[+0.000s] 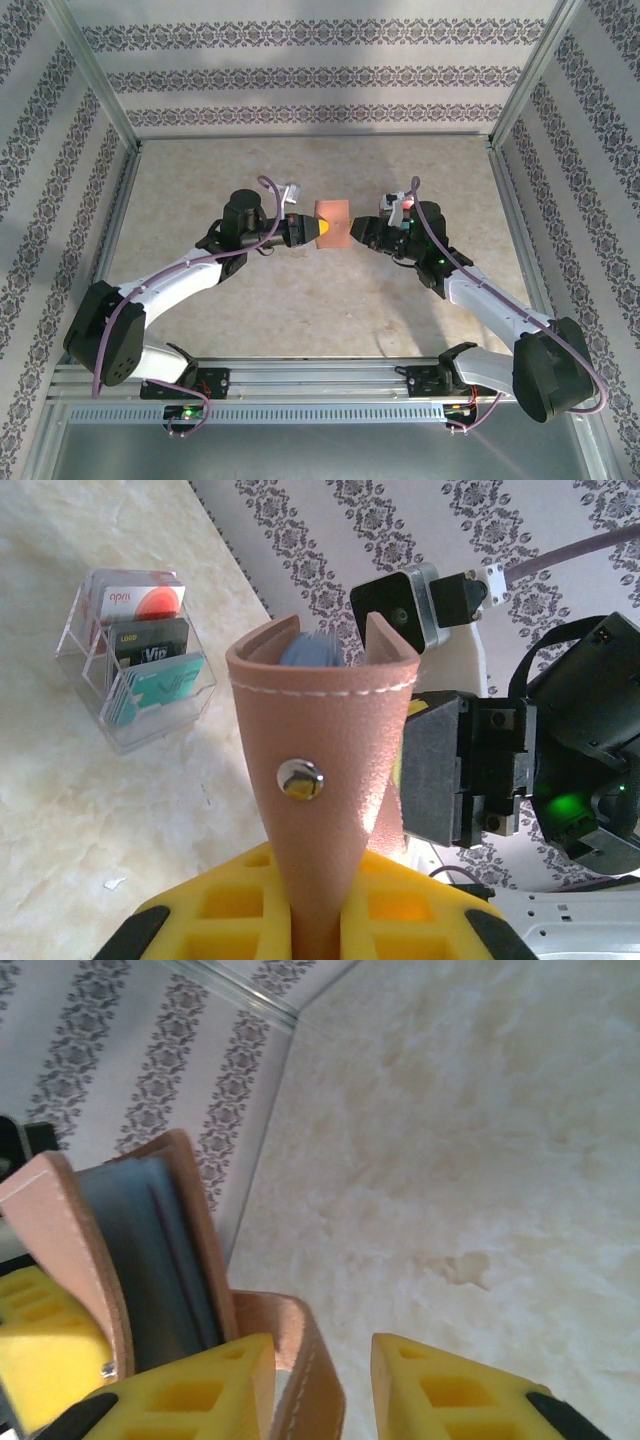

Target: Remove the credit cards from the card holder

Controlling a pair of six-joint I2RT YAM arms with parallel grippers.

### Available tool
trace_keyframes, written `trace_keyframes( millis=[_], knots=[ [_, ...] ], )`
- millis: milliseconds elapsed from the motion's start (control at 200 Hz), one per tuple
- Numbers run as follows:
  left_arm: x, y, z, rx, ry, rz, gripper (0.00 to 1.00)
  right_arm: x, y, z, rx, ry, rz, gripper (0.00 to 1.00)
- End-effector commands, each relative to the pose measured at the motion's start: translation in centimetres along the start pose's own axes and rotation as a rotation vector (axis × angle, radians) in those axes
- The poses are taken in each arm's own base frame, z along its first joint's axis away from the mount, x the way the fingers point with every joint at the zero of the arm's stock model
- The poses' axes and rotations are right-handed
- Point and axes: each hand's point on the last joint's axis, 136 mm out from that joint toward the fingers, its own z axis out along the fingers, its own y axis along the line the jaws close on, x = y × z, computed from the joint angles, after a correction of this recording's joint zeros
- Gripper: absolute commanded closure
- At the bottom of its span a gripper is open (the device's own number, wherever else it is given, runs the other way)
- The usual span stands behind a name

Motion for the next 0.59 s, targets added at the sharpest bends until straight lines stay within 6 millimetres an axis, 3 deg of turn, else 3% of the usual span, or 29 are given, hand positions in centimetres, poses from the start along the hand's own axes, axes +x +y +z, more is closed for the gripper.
trace_keyframes(
  millis=[0,185,415,590],
  knots=[
    [-1.2,-3.2,0.2,0.108,-0.023,0.051,0.9,0.9,5.2,-0.1,-0.212,0.065,-0.085,0.73],
    [-1.3,-3.3,0.5,0.148,-0.034,0.021,0.9,1.5,5.9,0.1,-0.239,0.084,-0.102,0.79],
    [-1.2,-3.0,0.8,0.15,-0.028,0.006,0.82,1.6,6.1,0.1,-0.245,0.077,-0.111,0.98],
    [-0.4,-1.7,1.3,0.12,-0.008,-0.037,0.58,1.3,5.6,0.0,-0.213,0.053,-0.106,1.0]
  ],
)
